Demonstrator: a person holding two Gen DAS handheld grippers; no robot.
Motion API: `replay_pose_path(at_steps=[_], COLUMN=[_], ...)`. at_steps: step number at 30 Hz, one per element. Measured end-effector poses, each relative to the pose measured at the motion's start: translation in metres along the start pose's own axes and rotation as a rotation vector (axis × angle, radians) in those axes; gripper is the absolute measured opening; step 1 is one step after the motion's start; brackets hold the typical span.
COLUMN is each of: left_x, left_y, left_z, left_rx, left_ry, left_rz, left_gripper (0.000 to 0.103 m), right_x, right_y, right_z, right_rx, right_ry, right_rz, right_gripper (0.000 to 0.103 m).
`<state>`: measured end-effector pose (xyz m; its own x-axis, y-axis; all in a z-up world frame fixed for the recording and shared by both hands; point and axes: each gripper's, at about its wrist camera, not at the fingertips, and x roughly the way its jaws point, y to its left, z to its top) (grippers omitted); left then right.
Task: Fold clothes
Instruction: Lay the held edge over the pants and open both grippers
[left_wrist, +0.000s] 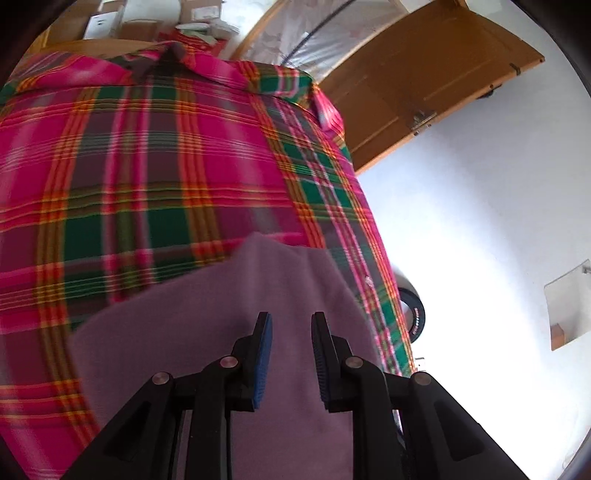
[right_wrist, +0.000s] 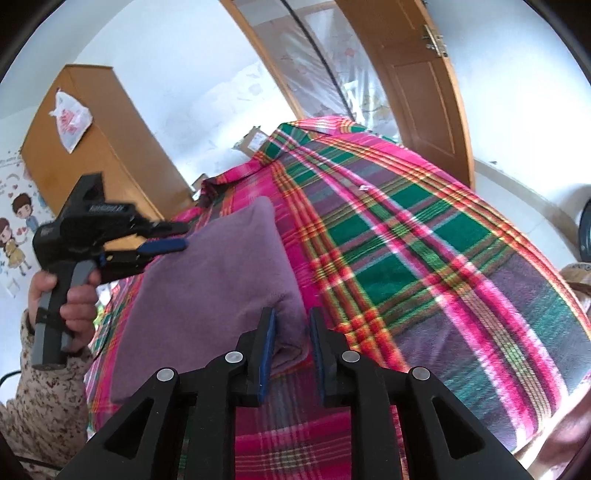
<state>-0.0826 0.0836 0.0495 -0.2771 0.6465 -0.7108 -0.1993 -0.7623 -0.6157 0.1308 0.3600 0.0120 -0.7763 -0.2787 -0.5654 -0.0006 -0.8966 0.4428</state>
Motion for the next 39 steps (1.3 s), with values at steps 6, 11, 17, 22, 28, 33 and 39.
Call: replay_pose_path(at_steps=[6,11,17,22,28,33,39], left_x=[-0.014,-0.024,-0.027,-0.023,-0.026,-0.038,-0.049], left_y=[0.031,0.045,0.059,0.063,0.068,0.063,0.05], left_z=[0.002,0.001,-0.001,0.0,-0.001,-0.006,-0.017], left_rx=[-0.06,-0.081,-0.107,-0.108,-0.105,-0.052,0.041], left_ry=[-0.029,-0.037,-0.029,-0.017,-0.018,-0.044,-0.044], left_rz=[-0.001,0.0,-0.004,-0.011,-0.027,-0.01,-0.018], left_gripper=[0.022,0.022,0.022,0.021,0.022,0.022,0.022], right_x=[-0.011,0.003,0.028,0.026,0.023,0.012,0.023], right_y=[0.005,0.034,0.048,0.031,0.03,0.056,0.109], right_z=[0.01,0.015,0.008,-0.003,-0.004,0.005,0.004], right_rx=[-0.023,-0.173,-0.299,-0.268,-0.262,-0.318,-0.44], right_ry=[-0.065,-0.05,0.033,0.053,0.074,0.057,0.075], right_rz=[-0.076,-0.051,-0.064,-0.08,-0.105,-0.089,0.048], right_gripper=[0.023,0.023,0.022,0.021,0.023,0.023,0.023])
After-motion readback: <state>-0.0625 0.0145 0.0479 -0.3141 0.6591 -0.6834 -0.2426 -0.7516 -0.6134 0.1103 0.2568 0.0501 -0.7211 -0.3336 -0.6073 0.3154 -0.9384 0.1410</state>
